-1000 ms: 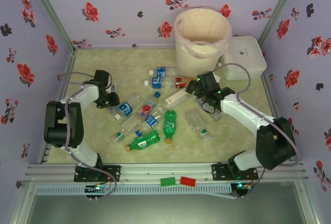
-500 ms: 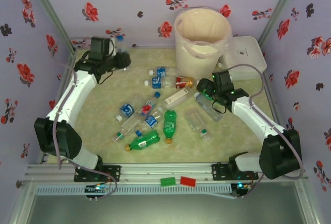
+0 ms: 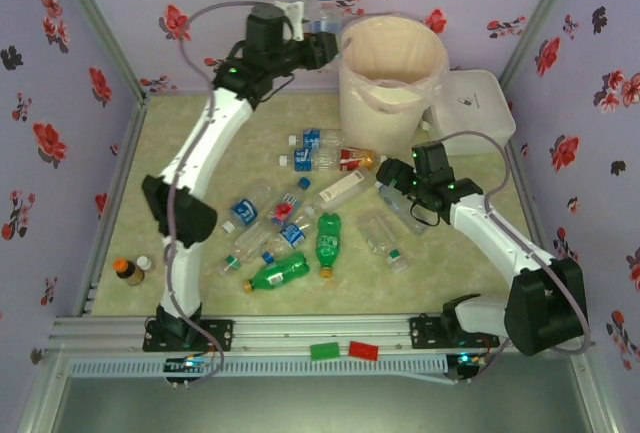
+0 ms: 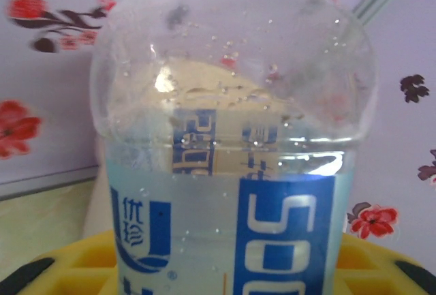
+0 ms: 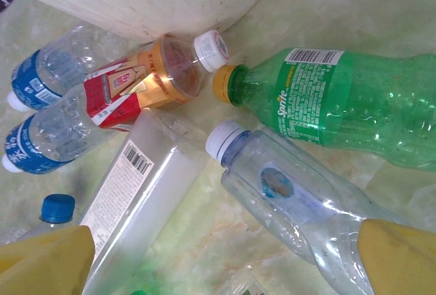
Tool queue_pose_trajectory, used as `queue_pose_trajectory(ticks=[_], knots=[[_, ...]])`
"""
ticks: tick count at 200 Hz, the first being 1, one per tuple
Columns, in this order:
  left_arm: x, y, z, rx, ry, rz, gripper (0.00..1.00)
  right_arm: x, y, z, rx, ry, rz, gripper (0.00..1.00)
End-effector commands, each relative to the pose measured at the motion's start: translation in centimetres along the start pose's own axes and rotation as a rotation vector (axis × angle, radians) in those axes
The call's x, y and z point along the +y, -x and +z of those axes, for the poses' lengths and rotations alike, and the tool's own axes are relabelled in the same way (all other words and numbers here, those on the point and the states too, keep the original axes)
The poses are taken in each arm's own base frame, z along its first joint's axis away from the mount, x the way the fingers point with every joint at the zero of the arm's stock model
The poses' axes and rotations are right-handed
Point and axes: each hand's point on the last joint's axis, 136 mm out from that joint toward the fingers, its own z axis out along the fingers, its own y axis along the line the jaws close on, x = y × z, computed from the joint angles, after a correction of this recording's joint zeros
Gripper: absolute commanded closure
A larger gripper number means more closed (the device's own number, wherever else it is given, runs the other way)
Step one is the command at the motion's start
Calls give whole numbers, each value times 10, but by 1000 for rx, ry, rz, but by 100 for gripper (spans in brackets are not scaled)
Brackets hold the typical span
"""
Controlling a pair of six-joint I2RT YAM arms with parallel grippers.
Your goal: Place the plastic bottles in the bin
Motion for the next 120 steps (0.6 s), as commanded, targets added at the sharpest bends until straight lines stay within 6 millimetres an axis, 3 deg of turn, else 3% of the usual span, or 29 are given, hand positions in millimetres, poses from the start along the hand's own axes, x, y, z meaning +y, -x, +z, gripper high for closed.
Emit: queue_pose_trajectory(ticks=[1,31,67,120], knots=[[-33,-2,22,-8,-119,-6,66,7,4,-8,-31,49,7,0],[-52,9,42,-105,-226,-76,66,5,0,-9,-19,55,-3,0],[-66,1,59,-150,-285,-91,64,4,-7,-7,4,59,-6,0],[-33,-21,90,-147,-166,-105,58,10,-7,-13,2,93,2,0]])
